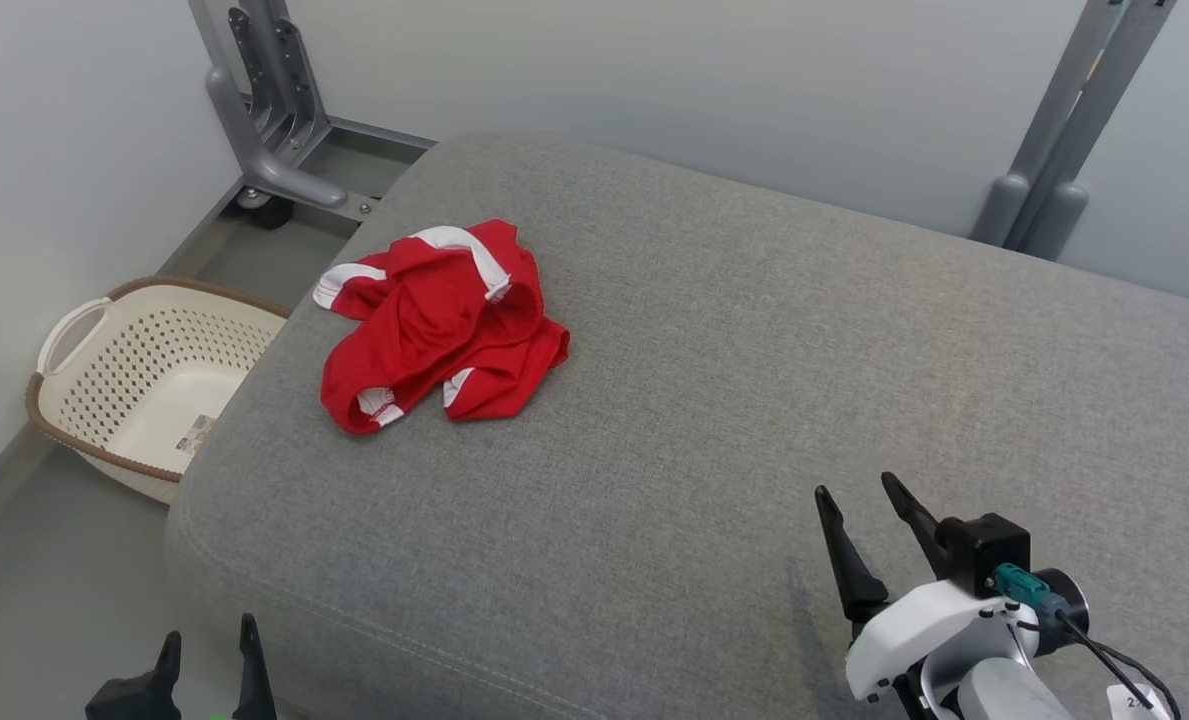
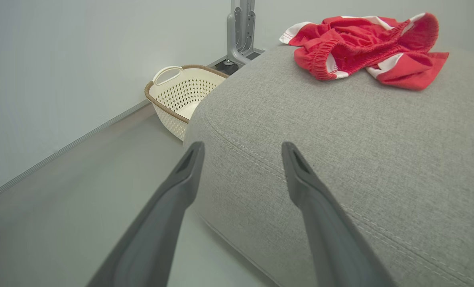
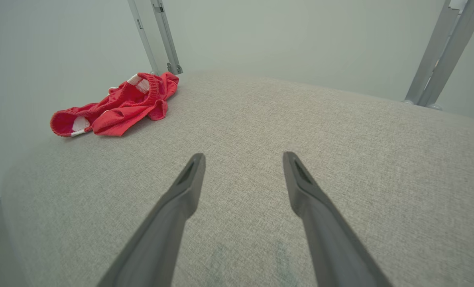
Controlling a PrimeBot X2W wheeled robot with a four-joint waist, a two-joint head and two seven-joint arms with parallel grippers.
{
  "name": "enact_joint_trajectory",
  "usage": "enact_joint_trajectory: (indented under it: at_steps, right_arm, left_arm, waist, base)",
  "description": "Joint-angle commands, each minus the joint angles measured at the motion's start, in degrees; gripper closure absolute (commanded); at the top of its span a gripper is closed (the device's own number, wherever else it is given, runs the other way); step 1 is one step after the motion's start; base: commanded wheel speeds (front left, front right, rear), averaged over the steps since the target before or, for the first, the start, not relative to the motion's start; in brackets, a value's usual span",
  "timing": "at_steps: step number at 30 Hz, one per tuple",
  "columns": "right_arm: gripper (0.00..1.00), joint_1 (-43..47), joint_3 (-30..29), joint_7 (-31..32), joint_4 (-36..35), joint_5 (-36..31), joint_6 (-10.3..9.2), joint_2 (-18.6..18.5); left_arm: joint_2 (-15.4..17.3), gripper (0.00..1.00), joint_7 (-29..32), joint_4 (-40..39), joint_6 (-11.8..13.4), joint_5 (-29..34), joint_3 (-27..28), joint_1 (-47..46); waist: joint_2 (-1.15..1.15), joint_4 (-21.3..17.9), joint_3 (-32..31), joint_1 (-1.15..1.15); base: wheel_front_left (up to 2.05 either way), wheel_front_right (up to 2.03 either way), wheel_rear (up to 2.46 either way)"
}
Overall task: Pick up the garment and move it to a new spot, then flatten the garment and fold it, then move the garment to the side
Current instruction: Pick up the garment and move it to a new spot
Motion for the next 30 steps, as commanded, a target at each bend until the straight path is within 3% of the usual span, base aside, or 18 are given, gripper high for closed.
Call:
enact_joint_trajectory:
  at_steps: [1,13,22,30]
  right_arm:
    - [0.0,-0.21,0.16,-0.13,-0.06,-0.57,-0.09,-0.36]
    - [0.0,-3.95,0.75,-0.14,-1.55,-2.1,-0.09,-5.03]
    - [0.0,-6.33,-0.39,-0.13,-4.89,-3.03,-0.09,-9.26]
    - [0.0,-7.58,-0.94,-0.13,-8.54,-3.59,-0.09,-10.78]
  left_arm:
    - [0.71,0.0,0.04,0.76,-0.45,0.57,-0.26,-1.81]
    - [5.5,0.0,0.03,10.78,-2.65,-2.85,-4.56,-18.64]
    - [12.28,0.0,0.07,19.45,-2.61,-9.23,-15.56,-32.24]
    - [15.23,0.0,1.91,26.82,-2.6,-13.22,-18.66,-37.7]
  waist:
    - [0.0,0.19,1.35,0.0]
    - [0.0,-6.27,10.85,0.0]
    - [0.0,-11.36,18.24,0.0]
    - [0.0,-15.01,21.13,0.0]
  base:
    - [0.0,0.0,0.0]
    - [0.0,0.0,0.0]
    - [0.0,0.0,0.0]
    - [0.0,0.0,0.0]
